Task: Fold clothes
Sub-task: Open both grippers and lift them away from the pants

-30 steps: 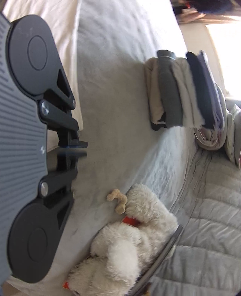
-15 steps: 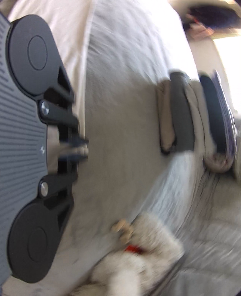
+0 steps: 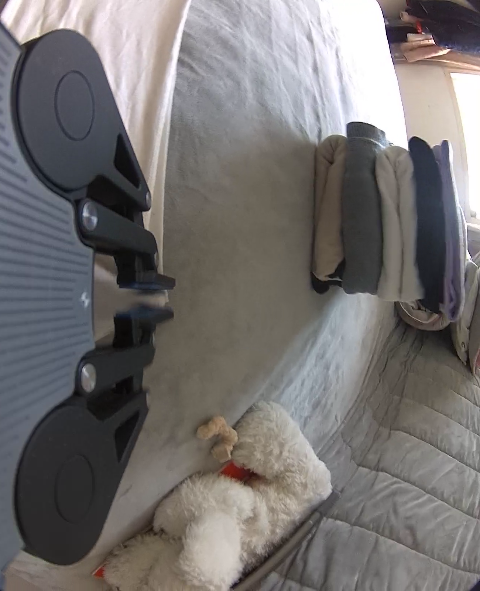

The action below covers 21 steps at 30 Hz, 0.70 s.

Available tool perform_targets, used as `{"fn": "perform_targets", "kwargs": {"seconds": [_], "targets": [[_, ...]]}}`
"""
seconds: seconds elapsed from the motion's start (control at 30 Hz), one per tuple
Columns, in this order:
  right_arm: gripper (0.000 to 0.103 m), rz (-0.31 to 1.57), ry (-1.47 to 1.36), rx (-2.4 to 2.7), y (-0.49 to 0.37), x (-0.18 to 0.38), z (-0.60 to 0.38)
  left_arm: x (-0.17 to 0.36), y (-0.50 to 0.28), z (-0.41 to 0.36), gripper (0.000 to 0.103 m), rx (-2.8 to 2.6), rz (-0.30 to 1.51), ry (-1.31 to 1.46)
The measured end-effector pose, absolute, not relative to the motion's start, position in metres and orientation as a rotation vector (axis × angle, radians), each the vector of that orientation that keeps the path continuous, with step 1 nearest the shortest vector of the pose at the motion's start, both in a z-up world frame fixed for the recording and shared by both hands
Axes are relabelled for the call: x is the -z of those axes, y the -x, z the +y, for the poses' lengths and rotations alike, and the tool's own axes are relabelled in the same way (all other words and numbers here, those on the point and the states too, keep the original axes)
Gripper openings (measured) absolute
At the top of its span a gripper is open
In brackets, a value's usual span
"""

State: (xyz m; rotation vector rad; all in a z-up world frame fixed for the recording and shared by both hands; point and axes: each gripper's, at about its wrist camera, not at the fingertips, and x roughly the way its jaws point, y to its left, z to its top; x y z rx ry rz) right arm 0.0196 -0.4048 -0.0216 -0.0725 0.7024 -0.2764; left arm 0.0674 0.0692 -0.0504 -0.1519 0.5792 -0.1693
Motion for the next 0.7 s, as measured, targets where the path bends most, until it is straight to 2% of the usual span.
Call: {"fn": "perform_targets", "kwargs": {"seconds": [0.03,0.07,0.33,0.5,0.6,0.7], "targets": [[0.033,0.691,0.078,0.274,-0.018,0.018,-0.399,0.048,-0.066,0.072,0.045,0.166,0.575,0.170],[0.040,0.684,0.076,0.236,-0.016,0.016,-0.386,0.044,-0.064,0.076,0.054,0.170,0.576,0.185],[0.044,0.620,0.056,-0.064,-0.001,0.000,-0.284,0.026,-0.036,0.122,0.058,0.184,0.555,0.204],[0.046,0.629,0.054,-0.251,-0.002,0.013,-0.202,0.040,-0.015,0.167,0.058,0.162,0.570,0.195],[0.050,0.640,0.077,-0.316,-0.002,0.028,-0.163,0.048,-0.005,0.196,0.058,0.155,0.574,0.244],[0.061,0.636,0.127,-0.332,0.000,0.042,-0.141,0.052,0.007,0.225,0.058,0.167,0.556,0.333]]}}
